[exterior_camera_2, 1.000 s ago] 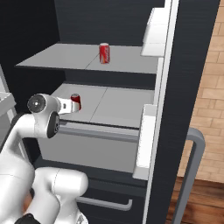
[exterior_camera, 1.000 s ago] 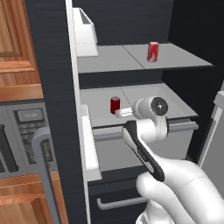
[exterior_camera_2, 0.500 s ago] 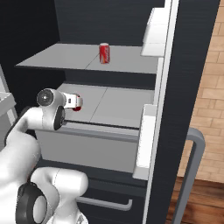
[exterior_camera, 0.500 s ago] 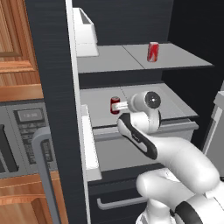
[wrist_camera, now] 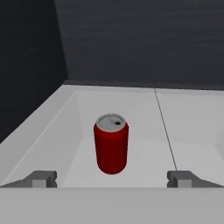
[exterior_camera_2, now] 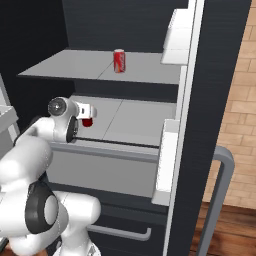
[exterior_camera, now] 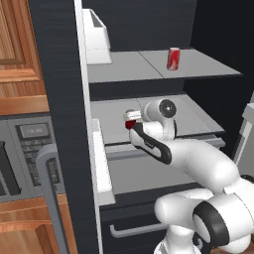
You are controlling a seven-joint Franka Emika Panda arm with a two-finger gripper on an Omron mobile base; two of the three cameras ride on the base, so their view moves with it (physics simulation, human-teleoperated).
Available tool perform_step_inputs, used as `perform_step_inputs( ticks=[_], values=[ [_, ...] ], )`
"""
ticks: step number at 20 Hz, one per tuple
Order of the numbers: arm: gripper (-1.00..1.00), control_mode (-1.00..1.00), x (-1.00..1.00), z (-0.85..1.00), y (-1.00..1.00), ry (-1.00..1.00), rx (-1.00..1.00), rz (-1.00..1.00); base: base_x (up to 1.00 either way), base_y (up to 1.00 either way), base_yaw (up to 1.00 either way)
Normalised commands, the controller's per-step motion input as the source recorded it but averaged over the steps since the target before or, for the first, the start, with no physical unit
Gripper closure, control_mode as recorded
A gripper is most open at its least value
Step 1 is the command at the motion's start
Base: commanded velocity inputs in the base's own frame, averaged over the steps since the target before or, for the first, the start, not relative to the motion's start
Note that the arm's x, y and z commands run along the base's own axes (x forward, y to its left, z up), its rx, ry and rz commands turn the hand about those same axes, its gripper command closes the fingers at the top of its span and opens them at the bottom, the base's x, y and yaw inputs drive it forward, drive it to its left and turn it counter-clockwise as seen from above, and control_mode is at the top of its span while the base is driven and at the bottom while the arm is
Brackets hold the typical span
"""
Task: Open the fridge, grab two sodas, and place both sodas inside the bowl with ice on the dining counter.
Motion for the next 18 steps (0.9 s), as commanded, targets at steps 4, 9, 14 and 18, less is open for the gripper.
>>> perform_step_inputs(
  ticks=[4, 9, 14, 18],
  values=[
    [-1.00, -1.00, 0.24, -0.18, 0.15, 0.00, -0.02, 0.00, 0.00, 0.00, 0.00],
    [-1.00, -1.00, 0.26, -0.17, 0.04, 0.00, 0.00, 0.00, 0.00, 0.00, 0.00],
    [-1.00, -1.00, 0.29, -0.16, 0.00, 0.00, -0.02, 0.00, 0.00, 0.00, 0.00],
    [-1.00, -1.00, 0.30, -0.14, 0.01, 0.00, -0.02, 0.00, 0.00, 0.00, 0.00]
  ],
)
